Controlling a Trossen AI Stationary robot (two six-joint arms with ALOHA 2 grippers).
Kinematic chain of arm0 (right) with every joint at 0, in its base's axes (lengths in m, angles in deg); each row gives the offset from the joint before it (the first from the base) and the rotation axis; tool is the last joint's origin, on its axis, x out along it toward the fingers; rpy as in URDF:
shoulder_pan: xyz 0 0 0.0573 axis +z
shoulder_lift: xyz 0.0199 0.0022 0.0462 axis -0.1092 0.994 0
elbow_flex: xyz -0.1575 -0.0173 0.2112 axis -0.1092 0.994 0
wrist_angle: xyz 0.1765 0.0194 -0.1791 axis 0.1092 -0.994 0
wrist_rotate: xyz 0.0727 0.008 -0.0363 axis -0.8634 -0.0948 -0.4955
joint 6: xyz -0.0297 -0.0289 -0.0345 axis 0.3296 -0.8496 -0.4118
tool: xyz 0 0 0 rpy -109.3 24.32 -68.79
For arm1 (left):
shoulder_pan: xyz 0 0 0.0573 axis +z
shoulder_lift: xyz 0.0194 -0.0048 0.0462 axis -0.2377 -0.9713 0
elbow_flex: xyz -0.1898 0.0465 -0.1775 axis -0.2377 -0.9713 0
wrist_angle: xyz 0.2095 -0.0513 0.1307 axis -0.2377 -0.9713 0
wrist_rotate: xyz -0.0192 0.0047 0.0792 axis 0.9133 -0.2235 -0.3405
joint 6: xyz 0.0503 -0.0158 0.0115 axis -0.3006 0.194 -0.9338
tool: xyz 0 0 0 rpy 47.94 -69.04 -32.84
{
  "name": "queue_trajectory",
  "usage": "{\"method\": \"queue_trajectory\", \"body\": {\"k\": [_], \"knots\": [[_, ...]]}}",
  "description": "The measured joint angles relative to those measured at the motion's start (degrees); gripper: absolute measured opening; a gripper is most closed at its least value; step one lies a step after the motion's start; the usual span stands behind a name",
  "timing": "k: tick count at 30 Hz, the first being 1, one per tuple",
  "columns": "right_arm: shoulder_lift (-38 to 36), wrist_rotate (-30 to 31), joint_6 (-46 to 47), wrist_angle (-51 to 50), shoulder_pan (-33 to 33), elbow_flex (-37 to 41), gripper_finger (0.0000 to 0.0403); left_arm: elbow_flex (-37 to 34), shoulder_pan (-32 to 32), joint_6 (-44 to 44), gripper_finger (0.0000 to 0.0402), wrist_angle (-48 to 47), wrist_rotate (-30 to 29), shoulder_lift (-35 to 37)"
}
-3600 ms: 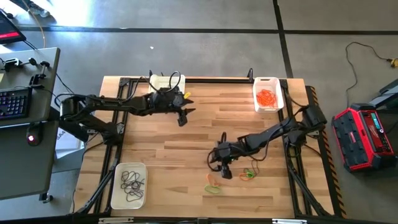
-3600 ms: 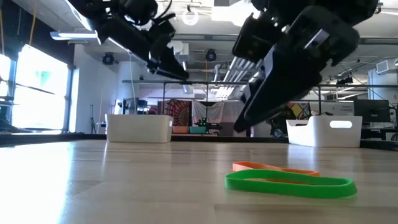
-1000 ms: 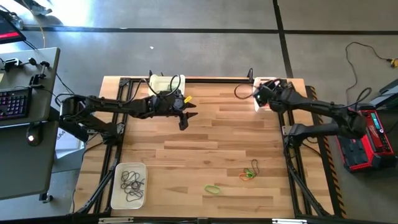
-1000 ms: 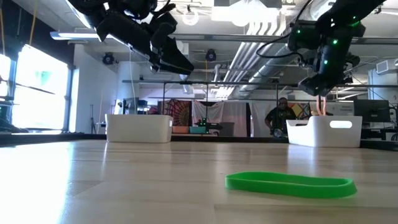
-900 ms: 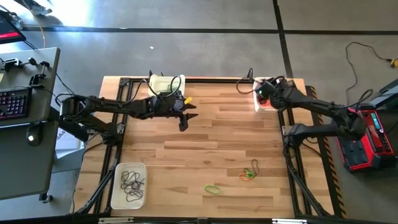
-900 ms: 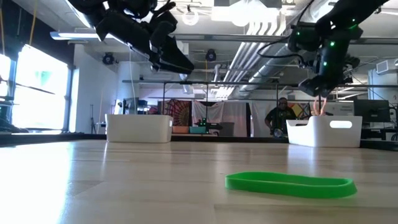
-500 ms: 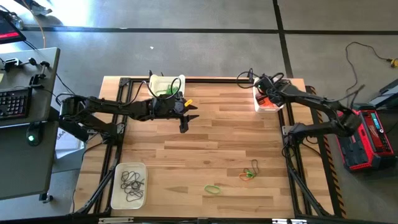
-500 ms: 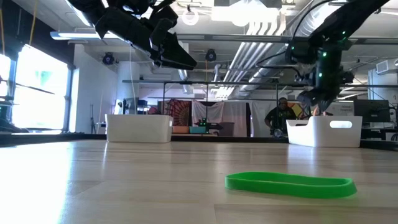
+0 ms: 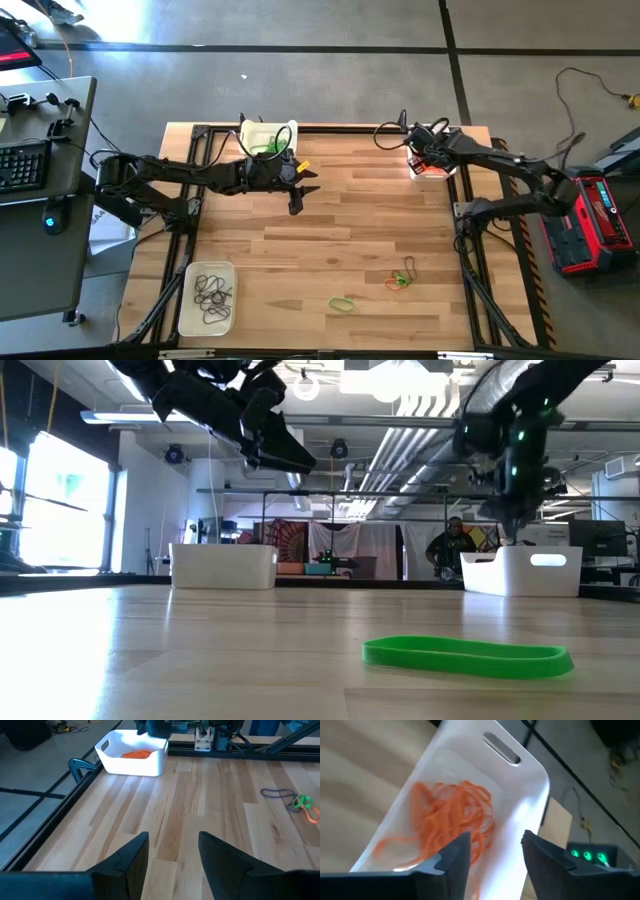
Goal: Sort rubber bands into baskets
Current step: Put the green rubber band into the top left white bin
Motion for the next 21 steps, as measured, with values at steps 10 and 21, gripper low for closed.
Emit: {"method": "queue_trajectory", "body": {"k": [10, 21], "knots": [[-10.40, -24.29, 6.90, -6.96, 24.51, -1.77, 0.0176, 0.00, 0.00, -0.02, 0.0165, -0.18, 0.02, 0.00], [-6.33, -34.91, 31.56, -6.59, 59.45, -1.77, 0.0176, 0.00, 0.02, -0.04, 0.0165, -0.24, 0.13, 0.00]]}}
